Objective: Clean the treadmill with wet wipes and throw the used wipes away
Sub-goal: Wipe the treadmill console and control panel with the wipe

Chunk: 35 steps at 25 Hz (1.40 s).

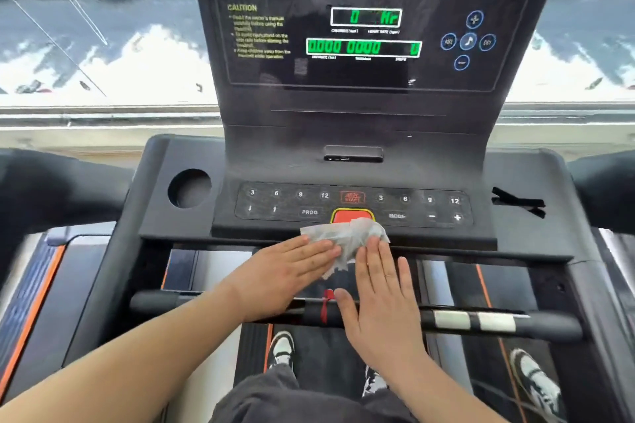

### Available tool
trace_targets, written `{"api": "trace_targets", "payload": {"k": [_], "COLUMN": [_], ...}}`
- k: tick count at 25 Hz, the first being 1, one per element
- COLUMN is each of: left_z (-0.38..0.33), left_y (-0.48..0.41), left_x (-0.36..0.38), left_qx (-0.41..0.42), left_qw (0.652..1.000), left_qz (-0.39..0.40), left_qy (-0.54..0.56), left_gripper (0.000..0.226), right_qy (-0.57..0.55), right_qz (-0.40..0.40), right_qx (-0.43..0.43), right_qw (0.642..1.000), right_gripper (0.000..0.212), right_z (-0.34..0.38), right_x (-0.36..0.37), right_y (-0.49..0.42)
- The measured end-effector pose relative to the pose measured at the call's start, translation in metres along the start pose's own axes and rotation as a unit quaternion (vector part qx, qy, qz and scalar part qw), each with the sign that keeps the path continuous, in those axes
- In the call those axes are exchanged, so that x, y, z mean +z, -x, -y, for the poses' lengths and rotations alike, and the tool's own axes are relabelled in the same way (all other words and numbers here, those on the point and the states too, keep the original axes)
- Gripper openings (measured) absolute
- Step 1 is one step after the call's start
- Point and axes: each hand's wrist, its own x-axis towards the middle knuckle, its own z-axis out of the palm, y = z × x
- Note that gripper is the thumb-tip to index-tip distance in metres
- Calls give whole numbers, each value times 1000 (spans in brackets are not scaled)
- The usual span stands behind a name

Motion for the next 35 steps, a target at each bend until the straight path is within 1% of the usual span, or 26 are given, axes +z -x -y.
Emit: {"api": "trace_targets", "payload": {"k": [3, 7, 9, 12, 14, 16, 19, 22, 24, 26, 28, 32, 34, 35], "left_z": [26, 59, 70, 74, 67, 58, 44, 25, 7, -11, -29, -58, -72, -81], "left_y": [38, 89, 114, 133, 123, 98, 54, 7, -24, -54, -84, -144, -175, -191], "left_x": [7, 13, 18, 23, 21, 18, 12, 0, -8, -14, -17, -26, -32, -34], "left_qx": [-14, -25, -37, -62, -60, -37, 10, 38, 43, 48, 50, 72, 90, 98], "left_qw": [1000, 998, 998, 997, 996, 997, 999, 999, 998, 997, 997, 997, 995, 994], "left_qz": [-18, -53, -50, -52, -64, -68, -48, -36, -38, -44, -37, -17, -21, -19], "left_qy": [3, -4, -3, 11, 8, 9, -2, -7, 16, 33, 35, -7, -29, -39], "left_gripper": [76, 62, 62, 63, 61, 62, 70, 70, 66, 61, 62, 68, 65, 61], "right_qy": [0, 31, 46, 52, 55, 63, 58, 28, 10, -11, -29, -40, -57, -55], "right_qz": [-3, 1, 2, -1, -5, -11, -12, -15, -27, -54, -79, -106, -125, -139], "right_qx": [-35, -110, -141, -146, -130, -101, -25, 49, 87, 144, 190, 213, 219, 207], "right_qw": [999, 993, 989, 988, 990, 993, 998, 998, 996, 988, 978, 971, 966, 967], "right_gripper": [74, 73, 74, 72, 71, 72, 74, 77, 77, 77, 79, 76, 70, 66], "right_z": [45, 91, 109, 122, 115, 97, 53, 9, -16, -41, -69, -115, -135, -147], "right_x": [4, 11, 16, 17, 15, 14, 14, 11, 9, 5, 1, -5, -10, -12], "right_y": [-10, -27, -32, -36, -34, -27, -8, 7, 8, 4, 4, 7, 7, 8]}}
